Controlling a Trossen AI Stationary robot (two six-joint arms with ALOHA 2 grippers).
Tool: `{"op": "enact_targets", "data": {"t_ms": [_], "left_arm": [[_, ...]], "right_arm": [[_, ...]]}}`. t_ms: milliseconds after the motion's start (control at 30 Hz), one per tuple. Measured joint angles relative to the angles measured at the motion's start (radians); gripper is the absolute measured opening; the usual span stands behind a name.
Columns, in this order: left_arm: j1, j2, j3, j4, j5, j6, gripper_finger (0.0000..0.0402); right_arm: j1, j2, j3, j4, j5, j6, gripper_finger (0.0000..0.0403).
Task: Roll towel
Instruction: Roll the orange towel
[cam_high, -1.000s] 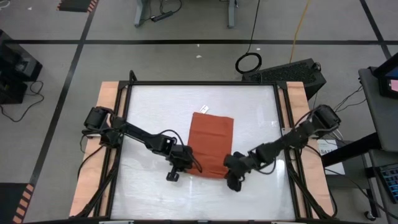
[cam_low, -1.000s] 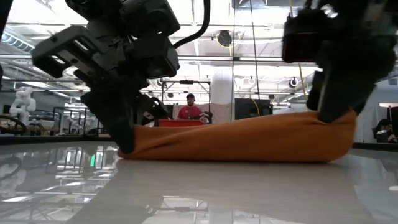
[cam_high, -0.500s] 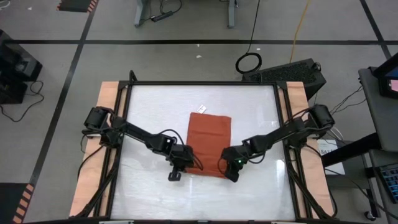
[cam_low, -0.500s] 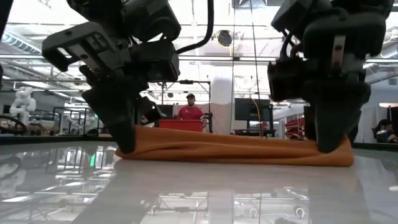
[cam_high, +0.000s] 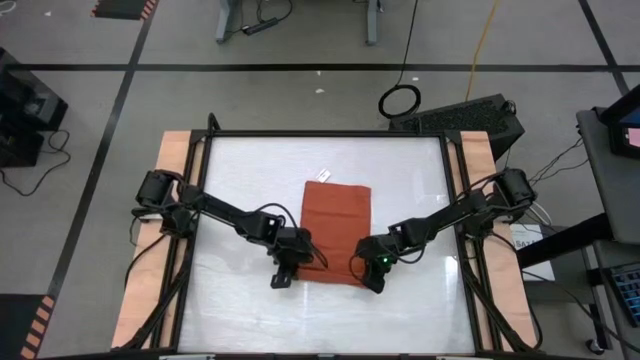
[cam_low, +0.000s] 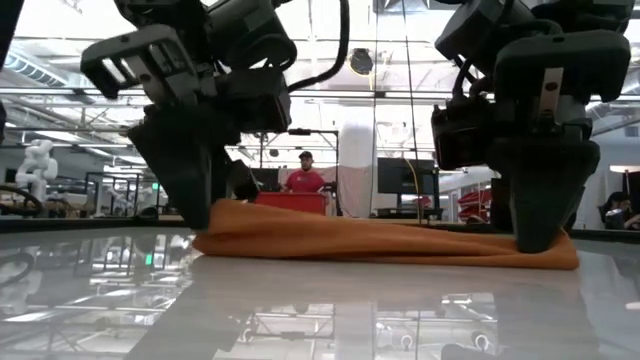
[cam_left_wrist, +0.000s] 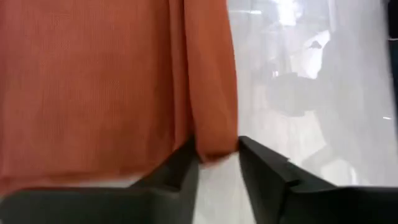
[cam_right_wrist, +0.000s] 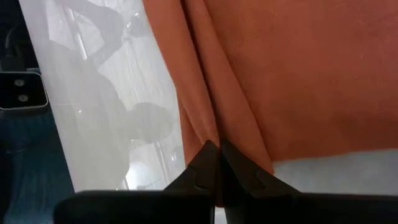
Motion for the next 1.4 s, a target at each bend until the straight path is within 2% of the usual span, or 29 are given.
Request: {"op": "enact_targets", "data": {"t_ms": [100, 200, 300, 433, 633, 733, 1000, 1267, 1400], "left_arm": [[0.009, -0.021, 0.009, -0.01, 0.009, 0.001, 0.0169], [0.013, -0.065, 0.01, -0.04, -0.005, 0.021, 0.0194], [0.012, -0.111, 0.009, -0.098, -0.068, 0.061, 0.0199], [-0.019, -0.172, 0.011, -0.098, -0.154, 0.135, 0.02], [-0.109, -0.209, 0.011, 0.027, -0.305, 0.248, 0.02], [-0.129, -0.183, 0.012, 0.089, -0.341, 0.264, 0.02], [-0.107, -0.091, 0.012, 0.13, -0.324, 0.24, 0.0196], [-0.081, -0.021, 0.012, 0.118, -0.248, 0.236, 0.0134], [-0.082, 0.016, 0.013, 0.097, -0.24, 0.236, 0.0116]], "right_arm": [[0.0, 0.0, 0.0, -0.002, -0.006, 0.0, 0.0003], [0.0, 0.0, 0.0, 0.001, -0.004, 0.003, 0.0003], [0.0, 0.0, 0.0, 0.006, 0.0, 0.005, 0.0003], [-0.002, 0.0, 0.0, 0.011, 0.003, 0.006, 0.0004], [-0.003, 0.0, 0.0, 0.015, 0.007, 0.007, 0.0004], [-0.005, 0.0, 0.0, 0.016, 0.008, 0.007, 0.0004], [-0.005, 0.0, 0.0, 0.016, 0.016, 0.005, 0.0004], [-0.005, 0.0, 0.0, 0.016, 0.02, 0.007, 0.0004], [-0.005, 0.0, 0.0, 0.018, 0.021, 0.007, 0.0004]]}}
